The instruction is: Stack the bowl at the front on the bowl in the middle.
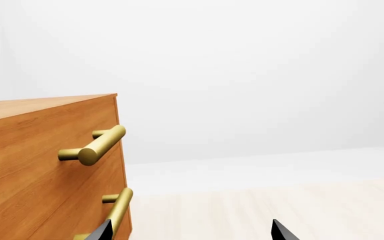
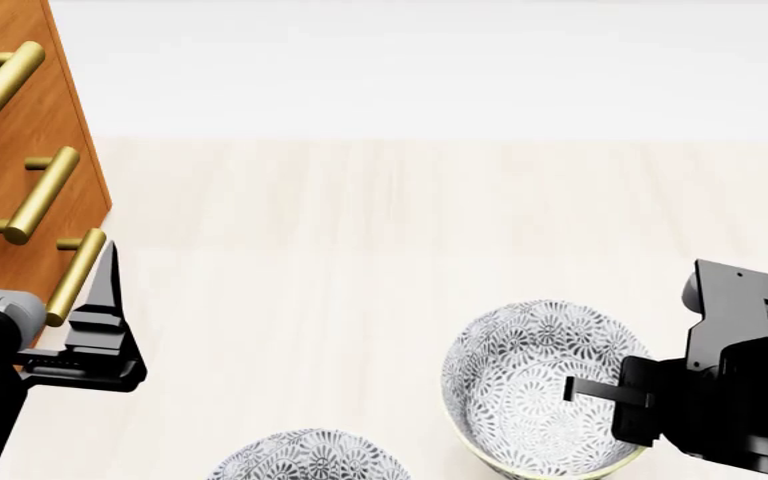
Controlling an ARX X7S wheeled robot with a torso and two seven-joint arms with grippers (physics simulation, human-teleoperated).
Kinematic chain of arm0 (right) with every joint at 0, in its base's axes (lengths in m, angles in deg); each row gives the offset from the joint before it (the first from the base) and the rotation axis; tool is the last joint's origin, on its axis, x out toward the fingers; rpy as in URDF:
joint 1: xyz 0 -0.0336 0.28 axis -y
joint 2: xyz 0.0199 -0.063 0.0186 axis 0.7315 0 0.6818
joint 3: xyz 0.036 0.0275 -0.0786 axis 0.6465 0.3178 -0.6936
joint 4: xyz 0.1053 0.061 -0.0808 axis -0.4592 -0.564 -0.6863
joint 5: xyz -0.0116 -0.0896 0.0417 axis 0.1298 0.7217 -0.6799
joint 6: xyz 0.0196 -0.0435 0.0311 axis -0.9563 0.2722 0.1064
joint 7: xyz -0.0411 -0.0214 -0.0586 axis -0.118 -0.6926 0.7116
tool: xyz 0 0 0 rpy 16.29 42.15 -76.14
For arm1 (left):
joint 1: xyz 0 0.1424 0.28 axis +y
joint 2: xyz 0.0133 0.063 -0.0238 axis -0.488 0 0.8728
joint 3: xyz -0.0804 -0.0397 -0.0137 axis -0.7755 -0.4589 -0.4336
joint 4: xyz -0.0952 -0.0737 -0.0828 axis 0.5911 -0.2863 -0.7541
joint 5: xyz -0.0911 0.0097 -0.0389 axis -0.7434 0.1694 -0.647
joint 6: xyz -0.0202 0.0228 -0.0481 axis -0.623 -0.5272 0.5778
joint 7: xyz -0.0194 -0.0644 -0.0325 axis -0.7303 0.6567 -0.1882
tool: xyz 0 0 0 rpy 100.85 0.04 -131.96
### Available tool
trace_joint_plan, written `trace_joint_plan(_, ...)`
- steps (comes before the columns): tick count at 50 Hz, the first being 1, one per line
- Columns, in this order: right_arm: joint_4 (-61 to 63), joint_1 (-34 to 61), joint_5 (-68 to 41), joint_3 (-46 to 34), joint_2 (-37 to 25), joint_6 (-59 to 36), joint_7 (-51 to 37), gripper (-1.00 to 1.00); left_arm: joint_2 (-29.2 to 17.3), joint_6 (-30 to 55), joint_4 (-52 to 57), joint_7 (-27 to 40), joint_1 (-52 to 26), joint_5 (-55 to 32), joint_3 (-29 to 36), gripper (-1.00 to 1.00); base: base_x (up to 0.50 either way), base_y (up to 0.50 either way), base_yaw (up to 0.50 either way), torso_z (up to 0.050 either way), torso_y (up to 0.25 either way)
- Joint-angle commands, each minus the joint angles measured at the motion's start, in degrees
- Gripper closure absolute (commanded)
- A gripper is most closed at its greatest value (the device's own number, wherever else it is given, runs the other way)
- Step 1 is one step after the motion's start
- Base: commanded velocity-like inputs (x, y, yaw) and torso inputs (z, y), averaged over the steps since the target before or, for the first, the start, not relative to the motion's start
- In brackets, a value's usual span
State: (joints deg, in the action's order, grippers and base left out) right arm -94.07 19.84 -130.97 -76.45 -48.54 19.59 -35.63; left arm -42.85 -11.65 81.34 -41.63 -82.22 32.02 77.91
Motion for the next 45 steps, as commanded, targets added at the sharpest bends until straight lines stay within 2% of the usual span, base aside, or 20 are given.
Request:
trace_joint_plan(1,5.32,-1.70,-2.88,2.63,-0.61,-2.54,-3.01,1.00,-0.20,0.08,0.07,0.29,-0.06,-0.27,0.22,-1.00,0.00,0.00,0.00,0.000,0.000)
trace_joint_plan(14,15.40,-0.32,-13.32,13.32,-1.89,-10.70,-14.49,1.00,-0.37,0.02,-0.29,0.54,-0.52,-0.74,0.07,-1.00,0.00,0.00,0.00,0.000,0.000)
trace_joint_plan(26,15.86,1.10,-22.14,19.78,-1.69,-17.52,-20.98,1.00,-0.43,-0.07,-0.26,0.97,-0.60,-1.08,0.00,-1.00,0.00,0.00,0.00,0.000,0.000)
trace_joint_plan(28,16.57,1.37,-25.82,21.46,-1.44,-20.71,-25.15,1.00,-0.49,0.23,0.10,1.17,-0.63,-1.22,-0.17,-1.00,0.00,0.00,0.00,0.000,0.000)
trace_joint_plan(41,21.46,2.87,-63.50,13.42,-6.27,-19.89,-51.20,1.00,-0.47,-0.48,-0.43,1.57,-0.33,-1.39,-0.13,-1.00,0.00,0.00,0.00,0.000,0.000)
trace_joint_plan(45,23.90,2.98,-68.88,11.01,-7.40,-18.73,-54.32,1.00,-0.47,-0.51,-0.33,1.74,-0.45,-1.49,-0.13,-1.00,0.00,0.00,0.00,0.000,0.000)
